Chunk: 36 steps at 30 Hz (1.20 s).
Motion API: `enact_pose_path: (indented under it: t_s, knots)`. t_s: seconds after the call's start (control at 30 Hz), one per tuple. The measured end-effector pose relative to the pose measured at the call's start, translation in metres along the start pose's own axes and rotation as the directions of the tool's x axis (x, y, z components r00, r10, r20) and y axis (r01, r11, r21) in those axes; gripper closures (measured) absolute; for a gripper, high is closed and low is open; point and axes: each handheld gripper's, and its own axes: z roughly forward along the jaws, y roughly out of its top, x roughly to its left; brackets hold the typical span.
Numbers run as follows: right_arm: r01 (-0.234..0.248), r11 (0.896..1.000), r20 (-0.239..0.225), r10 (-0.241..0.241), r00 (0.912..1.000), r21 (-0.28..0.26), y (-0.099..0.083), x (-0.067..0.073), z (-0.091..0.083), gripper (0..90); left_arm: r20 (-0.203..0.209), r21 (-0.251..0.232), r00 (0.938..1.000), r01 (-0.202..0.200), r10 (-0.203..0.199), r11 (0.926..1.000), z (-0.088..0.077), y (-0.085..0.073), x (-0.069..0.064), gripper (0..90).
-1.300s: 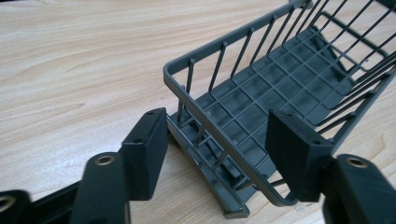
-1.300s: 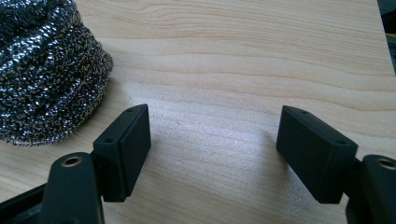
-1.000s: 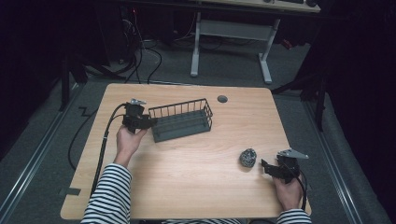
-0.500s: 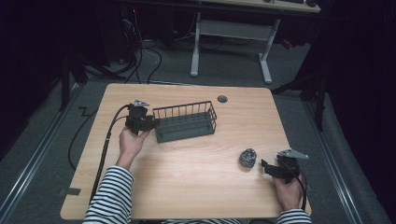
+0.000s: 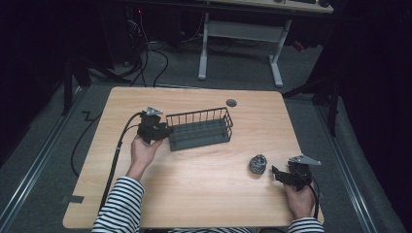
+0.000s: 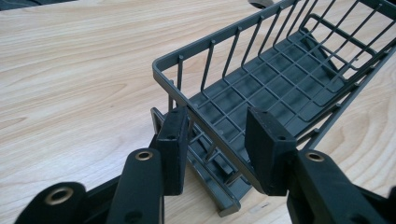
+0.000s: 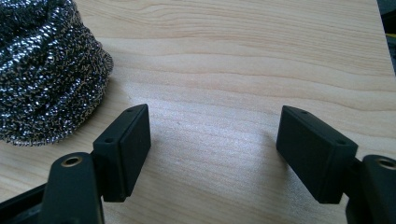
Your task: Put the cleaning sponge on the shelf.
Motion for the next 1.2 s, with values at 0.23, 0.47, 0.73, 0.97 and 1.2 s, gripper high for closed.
enact_pose_path:
  t_s: [0.23,0.47,0.73,0.97,1.2]
  knots:
    - [0.000,1.000,0.000,0.000,1.0000,0.000,0.000,0.000,0.000,26.3,0.026,-0.005,0.9995,-0.016,0.016,0.9999,0.003,-0.001,-0.013,59.6]
    - [0.000,1.000,0.000,0.000,1.0000,0.000,0.000,0.000,0.000,26.3,0.035,0.000,0.9989,-0.033,0.033,0.9995,0.003,-0.001,-0.022,59.8]
    - [0.000,1.000,0.000,0.000,1.0000,0.000,0.000,0.000,0.000,26.3,0.042,-0.002,0.9984,-0.039,0.039,0.9992,0.003,-0.002,-0.027,59.8]
    - [0.000,1.000,0.000,0.000,1.0000,0.000,0.000,0.000,0.000,26.3,0.058,-0.009,0.9972,-0.048,0.048,0.9988,0.005,-0.002,-0.034,60.3]
    - [0.000,1.000,0.000,0.000,1.0000,0.000,0.000,0.000,0.000,26.3,0.073,-0.009,0.9960,-0.052,0.052,0.9986,0.008,-0.002,-0.039,60.5]
